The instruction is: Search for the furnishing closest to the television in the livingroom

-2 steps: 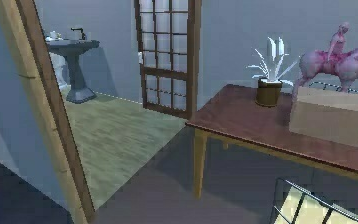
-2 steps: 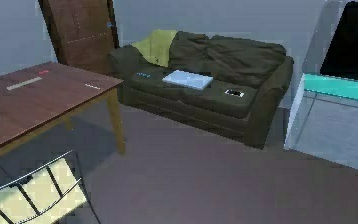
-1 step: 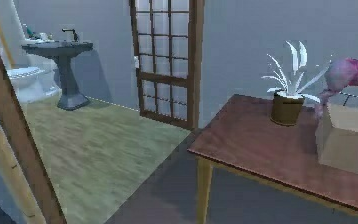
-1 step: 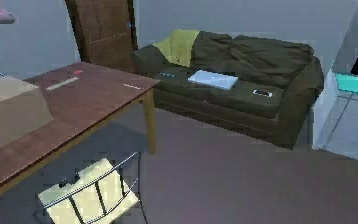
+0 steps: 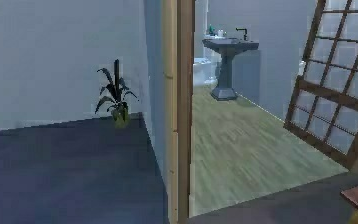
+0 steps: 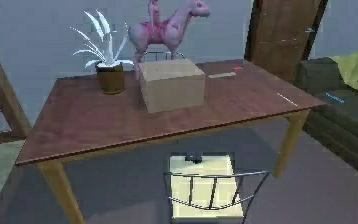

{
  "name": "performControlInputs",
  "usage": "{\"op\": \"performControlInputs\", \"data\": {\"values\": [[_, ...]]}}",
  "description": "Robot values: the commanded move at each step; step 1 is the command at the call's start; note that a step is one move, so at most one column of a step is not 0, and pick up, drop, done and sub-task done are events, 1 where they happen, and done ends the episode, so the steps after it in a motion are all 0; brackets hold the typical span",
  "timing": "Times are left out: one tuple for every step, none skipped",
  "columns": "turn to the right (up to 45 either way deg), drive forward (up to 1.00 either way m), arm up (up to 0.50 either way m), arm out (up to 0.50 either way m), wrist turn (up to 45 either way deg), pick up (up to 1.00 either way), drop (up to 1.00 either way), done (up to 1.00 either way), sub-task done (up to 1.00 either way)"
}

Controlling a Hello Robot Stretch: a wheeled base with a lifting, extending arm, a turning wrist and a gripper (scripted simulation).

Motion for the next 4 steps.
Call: {"op": "performControlInputs", "data": {"values": [[-45.0,0.0,0.0,0.0,0.0,0.0,0.0,0.0,0.0],[-45.0,0.0,0.0,0.0,0.0,0.0,0.0,0.0,0.0],[-42.0,0.0,0.0,0.0,0.0,0.0,0.0,0.0,0.0],[0.0,0.3,0.0,0.0,0.0,0.0,0.0,0.0,0.0]]}}
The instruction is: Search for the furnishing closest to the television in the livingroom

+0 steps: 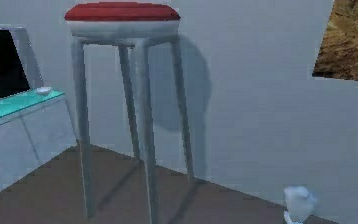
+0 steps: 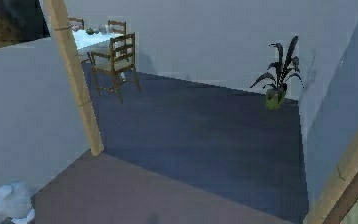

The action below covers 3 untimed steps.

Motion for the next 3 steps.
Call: {"op": "performControlInputs", "data": {"values": [[-45.0,0.0,0.0,0.0,0.0,0.0,0.0,0.0,0.0],[-18.0,0.0,0.0,0.0,0.0,0.0,0.0,0.0,0.0],[0.0,0.75,0.0,0.0,0.0,0.0,0.0,0.0,0.0]]}}
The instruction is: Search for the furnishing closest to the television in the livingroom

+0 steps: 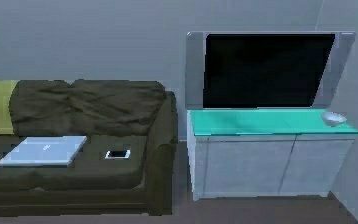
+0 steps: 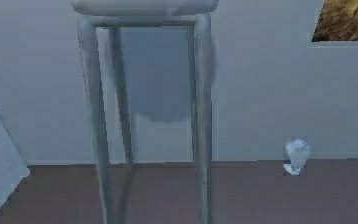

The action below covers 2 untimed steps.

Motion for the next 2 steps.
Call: {"op": "performControlInputs", "data": {"values": [[-33.0,0.0,0.0,0.0,0.0,0.0,0.0,0.0,0.0],[0.0,0.55,0.0,0.0,0.0,0.0,0.0,0.0,0.0]]}}
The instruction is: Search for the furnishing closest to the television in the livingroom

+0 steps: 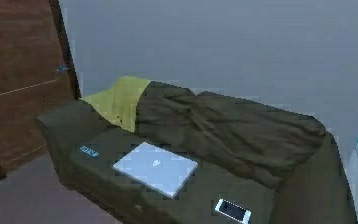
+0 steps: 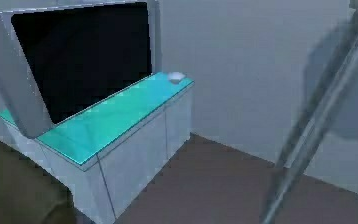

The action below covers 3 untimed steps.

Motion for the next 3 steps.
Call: {"op": "performControlInputs", "data": {"values": [[-42.0,0.0,0.0,0.0,0.0,0.0,0.0,0.0,0.0],[0.0,0.8,0.0,0.0,0.0,0.0,0.0,0.0,0.0],[-18.0,0.0,0.0,0.0,0.0,0.0,0.0,0.0,0.0]]}}
